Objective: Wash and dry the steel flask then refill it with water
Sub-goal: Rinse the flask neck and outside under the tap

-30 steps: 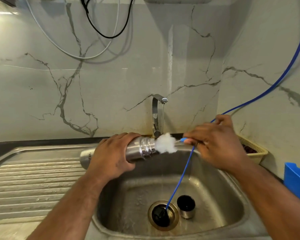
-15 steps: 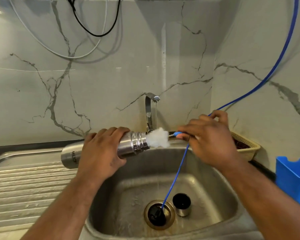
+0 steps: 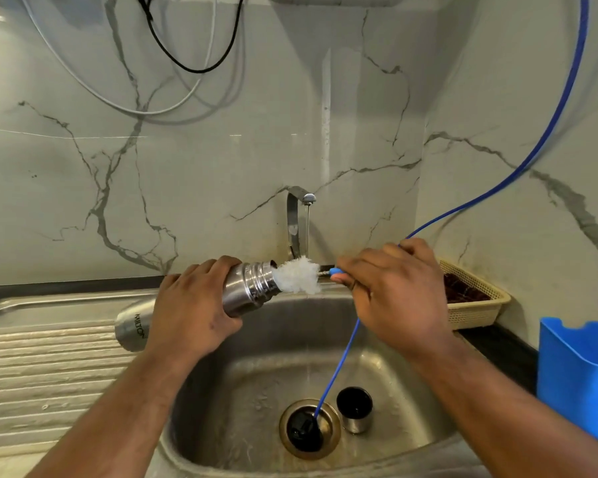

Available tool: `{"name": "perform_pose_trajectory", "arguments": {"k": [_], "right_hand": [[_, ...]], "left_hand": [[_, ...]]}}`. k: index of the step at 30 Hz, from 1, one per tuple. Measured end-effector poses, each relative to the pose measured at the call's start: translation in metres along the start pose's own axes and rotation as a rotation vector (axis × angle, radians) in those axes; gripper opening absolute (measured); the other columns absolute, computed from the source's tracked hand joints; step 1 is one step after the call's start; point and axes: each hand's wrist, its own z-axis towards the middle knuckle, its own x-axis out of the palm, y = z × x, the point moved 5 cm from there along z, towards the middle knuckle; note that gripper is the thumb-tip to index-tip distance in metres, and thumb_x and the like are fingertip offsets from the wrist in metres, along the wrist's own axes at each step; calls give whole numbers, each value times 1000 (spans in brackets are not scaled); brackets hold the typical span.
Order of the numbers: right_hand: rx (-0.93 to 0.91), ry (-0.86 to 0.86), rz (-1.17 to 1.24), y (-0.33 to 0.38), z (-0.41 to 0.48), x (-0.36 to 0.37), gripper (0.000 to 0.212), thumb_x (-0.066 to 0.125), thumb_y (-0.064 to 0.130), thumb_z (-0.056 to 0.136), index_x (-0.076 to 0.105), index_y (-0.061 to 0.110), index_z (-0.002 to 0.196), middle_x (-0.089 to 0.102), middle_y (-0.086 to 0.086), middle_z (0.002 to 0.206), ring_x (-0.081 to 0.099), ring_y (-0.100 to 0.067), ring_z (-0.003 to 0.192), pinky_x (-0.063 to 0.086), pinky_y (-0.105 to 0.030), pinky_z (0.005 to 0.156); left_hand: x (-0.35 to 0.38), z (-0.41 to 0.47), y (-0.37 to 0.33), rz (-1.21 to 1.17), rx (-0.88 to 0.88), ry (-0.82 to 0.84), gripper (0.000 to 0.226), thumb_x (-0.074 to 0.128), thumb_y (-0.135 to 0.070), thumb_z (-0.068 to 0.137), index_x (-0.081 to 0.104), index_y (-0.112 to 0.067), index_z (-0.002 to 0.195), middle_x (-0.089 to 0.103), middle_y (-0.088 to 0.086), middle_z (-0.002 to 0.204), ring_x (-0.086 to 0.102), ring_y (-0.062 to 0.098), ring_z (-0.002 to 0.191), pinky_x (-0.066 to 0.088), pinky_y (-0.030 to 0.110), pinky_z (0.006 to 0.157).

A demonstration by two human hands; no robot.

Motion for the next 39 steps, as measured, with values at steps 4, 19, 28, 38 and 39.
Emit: {"name": "perform_pose_trajectory", "arguments": {"k": [4,19,28,38,39], "right_hand": [[-11,21,17,5,-4,7,19,63,40,97,78,29,94,69,10,76,62,-20,69,34,-36,71],[151,193,249,10,-4,11,31,53,59,94,77,40,96,70,16,76,63,-6,67,28,-16,49],[69,349,461,6,-3,16,35,51,63,91,77,44,104,69,18,75,59,0,66,32,-16,52],[64,162,285,-33,3,2,36,50,61,92,78,39,93,72,13,78,66,-10,68,51,-31,53],[26,156,240,-27,2,3,38,48,60,93,78,37,92,72,12,76,66,-12,66,49,-31,51]], "left_hand": [[-2,0,7,27,-2,-8,78,92,-29,54,57,-28,123,67,-4,106,63,21,95,47,46,93],[-15,-3,-41,16,160,-168,81,93,-29,55,58,-29,128,67,-5,113,62,20,103,41,44,98],[-2,0,-33,-42,258,-13,84,92,-34,54,56,-40,130,65,-15,112,58,11,100,36,35,97],[-7,3,2,36,97,-97,84,95,-25,51,60,-31,126,69,-3,108,65,25,97,46,49,95],[-5,2,1,50,106,-95,83,96,-25,51,61,-30,126,70,-2,108,66,26,97,46,50,95]]}}
